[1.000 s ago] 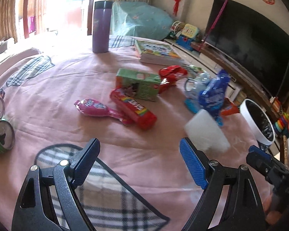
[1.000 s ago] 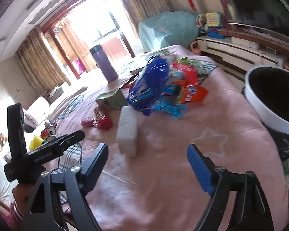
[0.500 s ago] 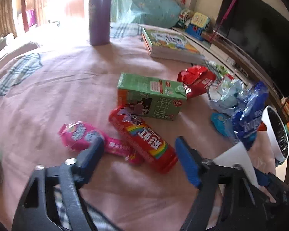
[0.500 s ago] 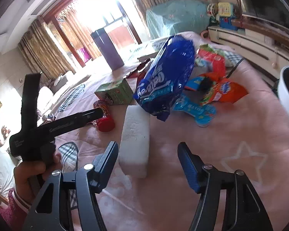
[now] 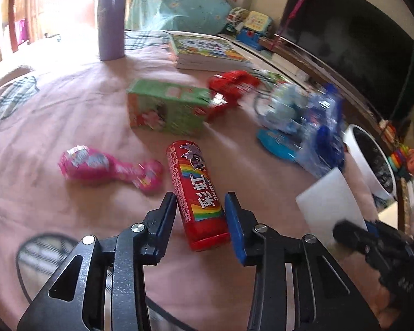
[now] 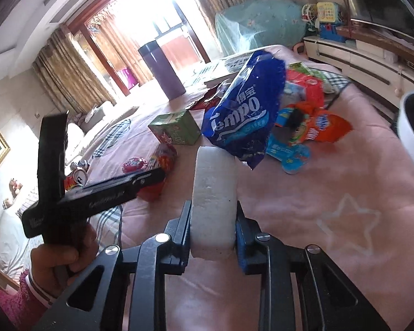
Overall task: Collect trash
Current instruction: 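Move both tools over the trash bin and open them to drop the items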
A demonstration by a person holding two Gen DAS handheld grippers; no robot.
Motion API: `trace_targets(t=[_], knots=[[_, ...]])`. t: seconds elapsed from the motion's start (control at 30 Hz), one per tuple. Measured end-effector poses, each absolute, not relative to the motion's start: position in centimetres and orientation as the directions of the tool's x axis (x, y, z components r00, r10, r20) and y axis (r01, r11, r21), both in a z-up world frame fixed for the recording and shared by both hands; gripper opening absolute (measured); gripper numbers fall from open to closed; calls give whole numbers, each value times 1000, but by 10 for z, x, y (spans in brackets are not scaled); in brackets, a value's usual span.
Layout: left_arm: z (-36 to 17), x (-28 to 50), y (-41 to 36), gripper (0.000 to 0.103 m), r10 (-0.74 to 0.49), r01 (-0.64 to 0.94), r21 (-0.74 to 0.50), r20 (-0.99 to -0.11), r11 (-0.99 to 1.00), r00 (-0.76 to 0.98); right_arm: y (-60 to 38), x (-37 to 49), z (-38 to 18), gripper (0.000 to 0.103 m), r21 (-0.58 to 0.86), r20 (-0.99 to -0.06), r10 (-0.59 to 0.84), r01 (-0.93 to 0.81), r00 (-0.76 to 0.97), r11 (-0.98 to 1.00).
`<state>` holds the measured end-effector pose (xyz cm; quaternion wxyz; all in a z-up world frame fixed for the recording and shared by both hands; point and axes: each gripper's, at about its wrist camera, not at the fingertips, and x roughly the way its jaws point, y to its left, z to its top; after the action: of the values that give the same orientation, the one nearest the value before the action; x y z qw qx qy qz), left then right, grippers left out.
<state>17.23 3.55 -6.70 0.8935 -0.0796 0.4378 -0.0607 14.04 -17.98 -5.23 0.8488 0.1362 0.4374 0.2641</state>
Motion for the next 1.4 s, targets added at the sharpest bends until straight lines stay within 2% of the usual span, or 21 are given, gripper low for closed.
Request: trace_targets(t=[0.53,1.0,1.4], knots=[[-42,113,-53,34,-349,276,-225,-734,934,583,-260,92,-43,26,446,-668,464,-187,582,876],[-26,120,-127,33,-429,410,-213,-707,887,562,-350,93,-27,27,429,-641,321,-21,697,903],[-3,140,-177,32,-480,483,-199,-665,853,573,-397,108,-23,27,427,-633,261,47,729,903]])
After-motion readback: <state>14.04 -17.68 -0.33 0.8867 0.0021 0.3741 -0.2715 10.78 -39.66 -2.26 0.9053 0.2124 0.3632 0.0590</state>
